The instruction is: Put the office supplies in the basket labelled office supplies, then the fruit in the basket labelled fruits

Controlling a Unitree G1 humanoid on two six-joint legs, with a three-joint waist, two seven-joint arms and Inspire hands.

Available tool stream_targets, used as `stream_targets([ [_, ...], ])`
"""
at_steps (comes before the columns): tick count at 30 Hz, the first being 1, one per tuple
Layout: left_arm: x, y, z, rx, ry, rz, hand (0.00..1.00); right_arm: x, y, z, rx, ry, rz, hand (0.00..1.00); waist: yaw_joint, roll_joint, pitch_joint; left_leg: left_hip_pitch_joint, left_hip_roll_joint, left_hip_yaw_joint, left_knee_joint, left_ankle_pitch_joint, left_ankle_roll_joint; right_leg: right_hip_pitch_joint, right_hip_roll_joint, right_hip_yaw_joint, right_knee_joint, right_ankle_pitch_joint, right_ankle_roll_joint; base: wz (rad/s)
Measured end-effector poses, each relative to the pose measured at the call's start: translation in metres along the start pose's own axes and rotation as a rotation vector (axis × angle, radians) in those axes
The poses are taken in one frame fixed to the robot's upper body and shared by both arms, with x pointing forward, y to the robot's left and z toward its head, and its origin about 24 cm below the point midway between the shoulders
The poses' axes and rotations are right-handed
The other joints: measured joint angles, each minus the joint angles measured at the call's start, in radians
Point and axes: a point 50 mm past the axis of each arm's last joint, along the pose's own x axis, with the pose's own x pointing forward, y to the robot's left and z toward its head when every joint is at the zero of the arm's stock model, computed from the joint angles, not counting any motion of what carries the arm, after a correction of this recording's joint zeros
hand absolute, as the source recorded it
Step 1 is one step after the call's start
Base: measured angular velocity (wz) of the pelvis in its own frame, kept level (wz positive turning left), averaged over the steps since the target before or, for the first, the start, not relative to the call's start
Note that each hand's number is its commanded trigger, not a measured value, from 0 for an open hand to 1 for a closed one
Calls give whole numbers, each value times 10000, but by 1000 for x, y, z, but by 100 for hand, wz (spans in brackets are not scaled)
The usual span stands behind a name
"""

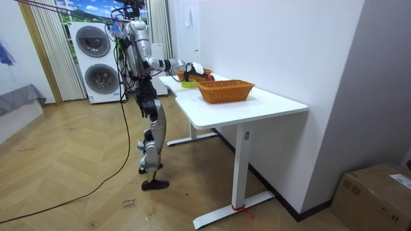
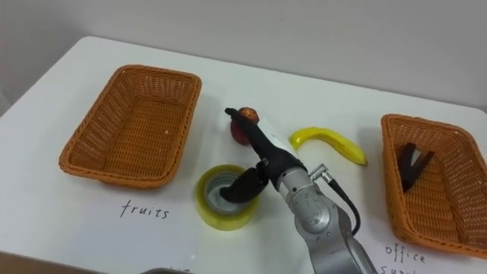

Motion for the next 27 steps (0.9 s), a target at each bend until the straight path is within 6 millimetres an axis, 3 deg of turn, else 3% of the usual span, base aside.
stream_targets([
  [9, 0, 1, -2, 60, 246, 33, 0, -1, 9, -15, 208, 1132, 1296, 0, 97, -45, -37, -16, -1, -86, 44, 1, -2, 25, -5, -112, -2, 2, -3, 2],
  [26, 1, 2, 6, 49, 42, 73, 0, -3, 7, -12, -367, 1171, 1824, 0, 282, -86, -55, -95, -1, -83, 48, 1, -2, -43, -4, -111, -7, 5, -5, 0],
  [27, 1, 2, 7, 46, 23, 84, 0, -3, 6, -12, -462, 1189, 1839, 53, 292, -93, -51, -97, -1, -82, 42, 2, -3, -48, -3, -109, -7, 5, -5, 0],
])
